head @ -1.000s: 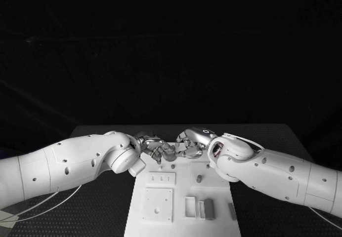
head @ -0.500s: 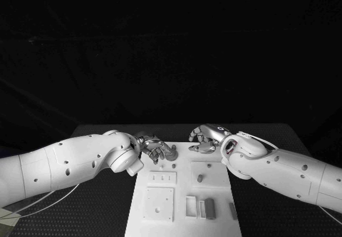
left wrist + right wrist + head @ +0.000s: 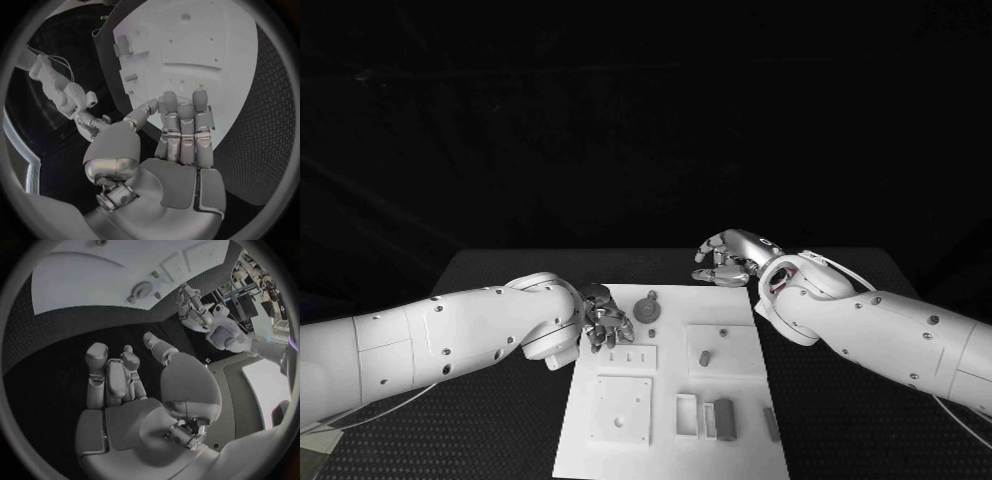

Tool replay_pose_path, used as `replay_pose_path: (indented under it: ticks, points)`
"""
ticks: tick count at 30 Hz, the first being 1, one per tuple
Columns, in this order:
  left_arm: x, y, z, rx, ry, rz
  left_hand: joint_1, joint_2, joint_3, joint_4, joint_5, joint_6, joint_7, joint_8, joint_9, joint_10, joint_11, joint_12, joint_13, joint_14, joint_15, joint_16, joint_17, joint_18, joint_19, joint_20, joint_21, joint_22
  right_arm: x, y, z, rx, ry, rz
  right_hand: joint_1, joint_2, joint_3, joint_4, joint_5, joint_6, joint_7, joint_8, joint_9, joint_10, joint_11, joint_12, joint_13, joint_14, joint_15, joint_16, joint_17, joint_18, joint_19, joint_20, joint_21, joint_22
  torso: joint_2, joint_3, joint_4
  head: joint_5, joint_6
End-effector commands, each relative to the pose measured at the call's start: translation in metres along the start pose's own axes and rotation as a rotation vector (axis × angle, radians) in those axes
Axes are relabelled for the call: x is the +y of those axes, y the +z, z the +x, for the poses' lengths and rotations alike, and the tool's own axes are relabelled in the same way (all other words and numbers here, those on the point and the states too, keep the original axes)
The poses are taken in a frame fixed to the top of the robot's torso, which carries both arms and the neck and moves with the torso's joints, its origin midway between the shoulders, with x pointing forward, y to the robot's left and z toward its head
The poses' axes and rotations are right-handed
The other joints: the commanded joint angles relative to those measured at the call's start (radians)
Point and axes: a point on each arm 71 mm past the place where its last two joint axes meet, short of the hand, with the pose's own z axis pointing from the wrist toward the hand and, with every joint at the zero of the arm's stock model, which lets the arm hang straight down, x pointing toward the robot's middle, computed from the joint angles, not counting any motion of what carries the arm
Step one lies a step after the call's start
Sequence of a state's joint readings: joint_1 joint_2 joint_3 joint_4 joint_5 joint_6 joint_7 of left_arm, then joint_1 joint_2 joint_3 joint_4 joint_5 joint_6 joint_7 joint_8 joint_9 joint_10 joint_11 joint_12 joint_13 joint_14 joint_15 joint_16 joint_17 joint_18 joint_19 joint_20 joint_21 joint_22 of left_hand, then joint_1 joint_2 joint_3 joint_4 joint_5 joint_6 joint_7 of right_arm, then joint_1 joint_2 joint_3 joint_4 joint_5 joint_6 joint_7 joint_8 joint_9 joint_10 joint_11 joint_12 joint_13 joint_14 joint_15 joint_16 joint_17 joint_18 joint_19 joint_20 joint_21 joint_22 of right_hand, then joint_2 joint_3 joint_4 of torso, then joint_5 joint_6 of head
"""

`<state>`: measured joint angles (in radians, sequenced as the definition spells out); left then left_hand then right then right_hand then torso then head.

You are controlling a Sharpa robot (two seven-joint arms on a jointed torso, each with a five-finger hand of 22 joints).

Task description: Assemble the parts on the task board

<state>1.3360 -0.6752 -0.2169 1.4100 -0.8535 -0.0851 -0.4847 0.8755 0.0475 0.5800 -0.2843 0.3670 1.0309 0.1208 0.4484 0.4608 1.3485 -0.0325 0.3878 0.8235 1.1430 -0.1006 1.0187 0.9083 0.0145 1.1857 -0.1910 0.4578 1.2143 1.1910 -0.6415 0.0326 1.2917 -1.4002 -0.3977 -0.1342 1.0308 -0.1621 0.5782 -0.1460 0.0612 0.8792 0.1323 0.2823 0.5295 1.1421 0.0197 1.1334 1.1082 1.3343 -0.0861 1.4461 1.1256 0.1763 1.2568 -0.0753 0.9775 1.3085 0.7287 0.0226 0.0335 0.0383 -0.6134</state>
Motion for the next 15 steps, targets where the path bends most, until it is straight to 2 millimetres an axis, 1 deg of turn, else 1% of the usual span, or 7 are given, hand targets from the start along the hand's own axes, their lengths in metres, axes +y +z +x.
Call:
replay_pose_path:
  ticks: [1, 4, 9, 13, 15]
  points:
    - [0.0034, 0.0016, 0.0012, -0.016, 0.114, -0.063, -0.006, 0.007, 0.007, 0.002, 0.009, 0.064, -0.073, 0.033, 0.19, -0.013, -0.007, 0.015, 0.004, -0.01, -0.014, 0.015, -0.006, 0.01, 0.009, -0.017, 0.006, 0.011, 0.0002, 0.0, -0.0005, -0.015, 0.045, 0.001, -0.006, 0.0, -0.001, 0.006, 0.001, 0.005, 0.002, -0.005, 0.0, -0.006, 0.001, -0.006, -0.001, -0.007, -0.002, -0.004, 0.001, 0.085, 0.002, -0.006, -0.004, 0.011, 0.001, -0.0013, 0.0008, -0.001, -0.006]
    - [0.0049, 0.0032, 0.0045, -0.01, 0.119, -0.073, -0.012, 0.006, 0.007, 0.003, 0.01, 0.068, -0.077, 0.038, 0.207, -0.012, -0.011, 0.034, 0.008, -0.008, -0.019, 0.034, -0.015, 0.011, 0.017, -0.021, 0.011, 0.023, 0.0012, 0.0003, 0.0, -0.012, 0.047, -0.001, -0.006, 0.0, -0.001, 0.006, 0.001, 0.005, 0.002, -0.005, 0.0, -0.006, 0.001, -0.006, -0.001, -0.007, -0.002, -0.005, 0.0, 0.085, 0.002, -0.007, -0.004, 0.011, 0.001, -0.0006, -0.0006, -0.001, -0.009]
    - [0.0043, 0.005, 0.0071, -0.019, 0.14, -0.075, -0.017, 0.005, 0.008, 0.004, 0.012, 0.073, -0.081, 0.042, 0.221, -0.012, -0.015, 0.05, 0.01, -0.007, -0.023, 0.049, -0.023, 0.01, 0.022, -0.025, 0.015, 0.032, 0.0021, 0.0003, 0.0005, -0.009, 0.049, -0.003, -0.005, 0.001, -0.001, 0.006, 0.001, 0.004, 0.002, -0.005, 0.0, -0.006, 0.001, -0.006, -0.001, -0.007, -0.002, -0.005, 0.0, 0.085, 0.002, -0.007, -0.004, 0.011, 0.001, -0.0016, 0.0012, -0.002, -0.015]
    - [0.0041, 0.0065, 0.0074, -0.035, 0.142, -0.079, -0.021, 0.003, 0.008, 0.004, 0.012, 0.078, -0.084, 0.046, 0.232, -0.01, -0.018, 0.064, 0.013, -0.004, -0.028, 0.064, -0.029, 0.011, 0.029, -0.029, 0.018, 0.04, 0.0036, 0.0003, 0.001, -0.005, 0.05, -0.007, -0.005, 0.002, -0.001, 0.006, 0.001, 0.004, 0.002, -0.005, 0.0, -0.006, 0.001, -0.006, -0.001, -0.007, -0.002, -0.005, 0.0, 0.085, 0.002, -0.007, -0.004, 0.011, 0.001, -0.0012, 0.0015, -0.003, -0.02]
    - [0.0037, 0.0074, 0.0068, -0.044, 0.148, -0.08, -0.021, 0.003, 0.009, 0.004, 0.013, 0.078, -0.085, 0.047, 0.235, -0.01, -0.019, 0.067, 0.013, -0.004, -0.029, 0.066, -0.031, 0.011, 0.03, -0.029, 0.019, 0.042, 0.0039, 0.0004, 0.0012, -0.005, 0.051, -0.007, -0.004, 0.002, -0.001, 0.006, 0.001, 0.004, 0.002, -0.005, 0.0, -0.006, 0.001, -0.006, -0.001, -0.008, -0.002, -0.005, -0.001, 0.085, 0.002, -0.007, -0.004, 0.011, 0.002, -0.001, 0.0014, -0.004, -0.019]
